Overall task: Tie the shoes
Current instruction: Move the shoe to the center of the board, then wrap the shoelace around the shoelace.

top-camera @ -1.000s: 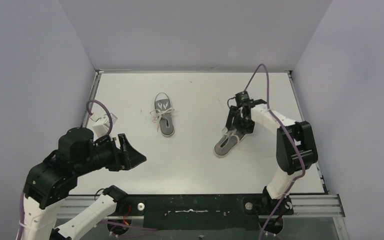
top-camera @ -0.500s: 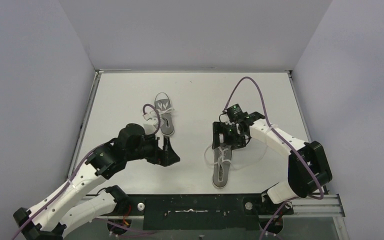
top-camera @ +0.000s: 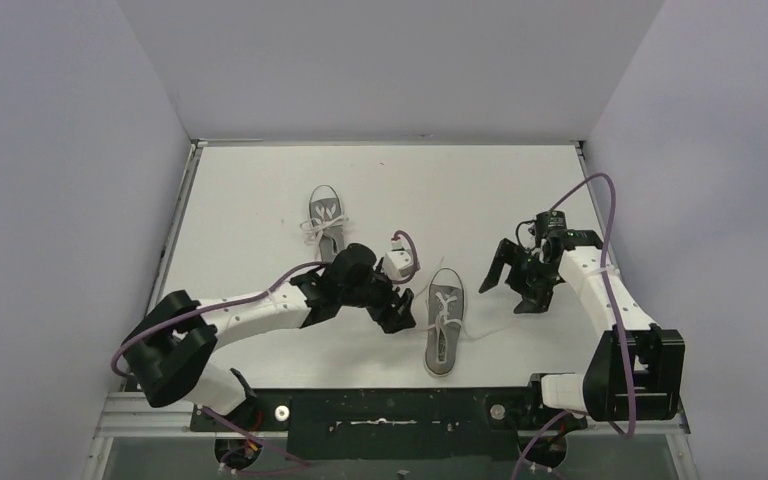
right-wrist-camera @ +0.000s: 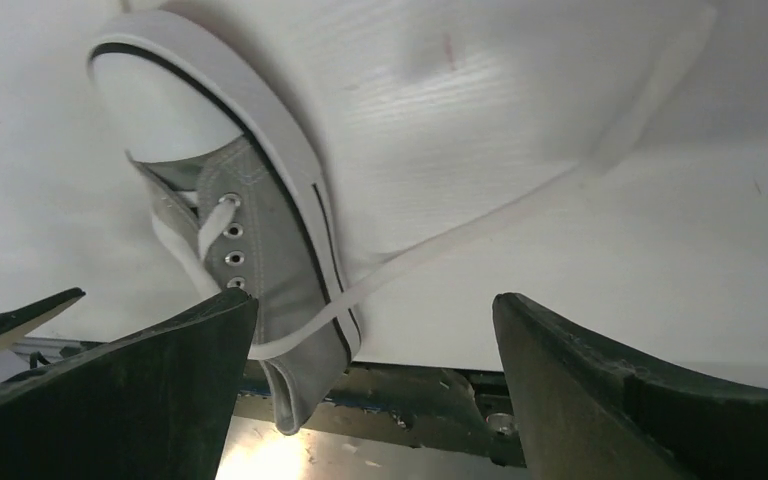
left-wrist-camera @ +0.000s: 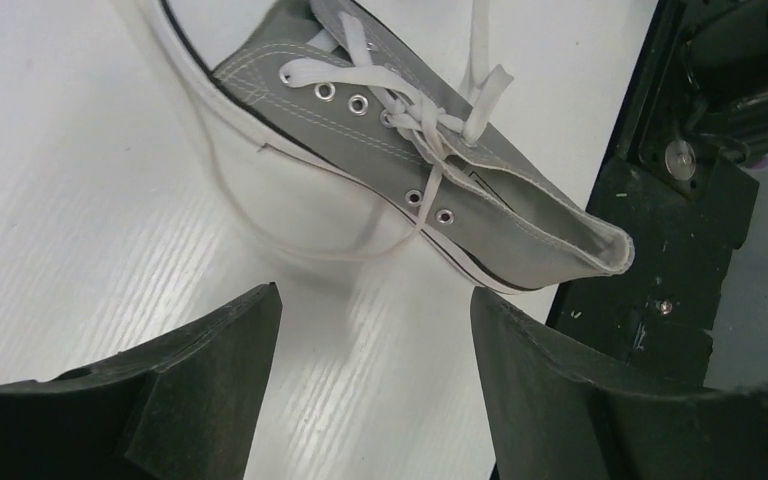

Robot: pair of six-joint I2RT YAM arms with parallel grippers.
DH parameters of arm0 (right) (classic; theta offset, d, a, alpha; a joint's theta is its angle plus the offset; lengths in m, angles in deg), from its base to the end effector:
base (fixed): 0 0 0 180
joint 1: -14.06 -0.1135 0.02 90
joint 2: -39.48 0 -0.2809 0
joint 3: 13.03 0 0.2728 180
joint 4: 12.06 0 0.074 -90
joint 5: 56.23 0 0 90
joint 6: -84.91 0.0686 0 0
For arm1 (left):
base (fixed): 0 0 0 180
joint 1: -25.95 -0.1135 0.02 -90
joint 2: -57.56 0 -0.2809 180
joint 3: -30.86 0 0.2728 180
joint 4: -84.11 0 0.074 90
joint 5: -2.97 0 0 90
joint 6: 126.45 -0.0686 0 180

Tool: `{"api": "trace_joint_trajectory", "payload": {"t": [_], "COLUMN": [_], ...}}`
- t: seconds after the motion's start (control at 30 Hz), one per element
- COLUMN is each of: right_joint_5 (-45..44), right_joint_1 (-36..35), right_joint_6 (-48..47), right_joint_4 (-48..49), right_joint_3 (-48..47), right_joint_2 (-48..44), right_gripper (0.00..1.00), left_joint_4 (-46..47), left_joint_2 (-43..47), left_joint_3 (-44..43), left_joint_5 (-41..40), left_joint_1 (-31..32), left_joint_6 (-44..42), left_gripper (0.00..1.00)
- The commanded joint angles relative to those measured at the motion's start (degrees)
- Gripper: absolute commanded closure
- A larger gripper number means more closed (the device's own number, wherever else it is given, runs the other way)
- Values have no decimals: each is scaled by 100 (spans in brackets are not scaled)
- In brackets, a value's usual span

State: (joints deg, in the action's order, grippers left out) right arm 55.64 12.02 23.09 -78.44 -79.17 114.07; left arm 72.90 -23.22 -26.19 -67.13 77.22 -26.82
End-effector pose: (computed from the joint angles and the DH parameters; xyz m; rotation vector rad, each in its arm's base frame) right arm 0.2502 0.0345 0.2113 0.5867 2.8591 0.6455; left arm 0.1934 -0.2785 0.2017 1.0147 2.0764 -0.9560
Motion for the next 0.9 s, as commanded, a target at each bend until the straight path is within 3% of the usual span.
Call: {"api": "trace_joint_trajectory", "payload": {"t": [0.0,0.3,0.57,0.73,0.87], "right_joint_5": [-443,-1432,-924,-1215,-1413], "right_joint_1": [188,187,107,-53,-28], "right_joint_6": [623,1276,1068,1227,1380], "right_joint_4": [-591,-571,-137,-71,44], "right_joint_3": [98,242,200,330,453], "right_joint_2": [61,72,502,362,423], "right_gripper": [9,10,21,20,21], "left_joint_4": [1167,1528,1439,1315,1132], "left_joint_2": [-556,-1618,-2020,-2115,-2054], "left_joint_3": [-344,-631,-822,-735,-672], "left_joint_5": [921,1654,1936,1899,1824], "left_joint_1": [72,88,109,104,98], "left_joint_6": [-622,-549,-593,-588,-602], "left_gripper": [34,42,57,70,73]}}
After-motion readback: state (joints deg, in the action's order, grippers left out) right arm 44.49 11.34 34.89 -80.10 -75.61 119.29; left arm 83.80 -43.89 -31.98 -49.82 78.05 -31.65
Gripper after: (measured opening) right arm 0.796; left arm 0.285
